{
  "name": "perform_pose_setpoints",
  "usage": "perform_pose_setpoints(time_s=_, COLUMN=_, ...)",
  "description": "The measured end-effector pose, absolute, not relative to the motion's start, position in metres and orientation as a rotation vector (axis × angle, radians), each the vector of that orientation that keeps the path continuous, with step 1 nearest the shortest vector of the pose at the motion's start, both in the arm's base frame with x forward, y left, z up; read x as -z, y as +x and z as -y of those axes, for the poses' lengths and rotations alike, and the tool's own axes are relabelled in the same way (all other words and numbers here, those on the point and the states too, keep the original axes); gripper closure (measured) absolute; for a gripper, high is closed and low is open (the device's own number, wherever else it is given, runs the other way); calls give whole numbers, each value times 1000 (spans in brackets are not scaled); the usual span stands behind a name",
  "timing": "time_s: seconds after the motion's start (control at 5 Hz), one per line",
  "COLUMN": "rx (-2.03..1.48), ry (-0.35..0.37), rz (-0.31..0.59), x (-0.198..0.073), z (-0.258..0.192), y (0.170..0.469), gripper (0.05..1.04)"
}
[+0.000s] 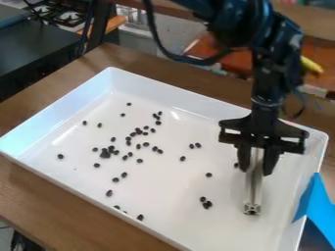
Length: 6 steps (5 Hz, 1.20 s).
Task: Sweep into pile
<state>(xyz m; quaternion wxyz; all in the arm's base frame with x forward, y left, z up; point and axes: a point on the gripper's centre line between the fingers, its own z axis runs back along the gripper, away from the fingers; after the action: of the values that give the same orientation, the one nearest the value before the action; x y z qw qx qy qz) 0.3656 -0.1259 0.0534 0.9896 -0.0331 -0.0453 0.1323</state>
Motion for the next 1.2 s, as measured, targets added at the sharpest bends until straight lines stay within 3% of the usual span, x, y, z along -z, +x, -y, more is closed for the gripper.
perform_pose_setpoints(time_s=0.2, rx=-268, ry=-71, rz=59, x=-54, z=93, y=363, gripper=731)
perform_pose_setpoints(time_s=0.6, rx=-298, ry=-38, rz=102, x=-50, z=35, y=357, gripper=731)
perform_pose_setpoints(time_s=1.0, rx=-337, ry=131, rz=229, x=-46, z=-20, y=353, gripper=731)
perform_pose_setpoints(time_s=1.2, rx=-336, ry=208, rz=238, x=-46, z=-48, y=351, gripper=731)
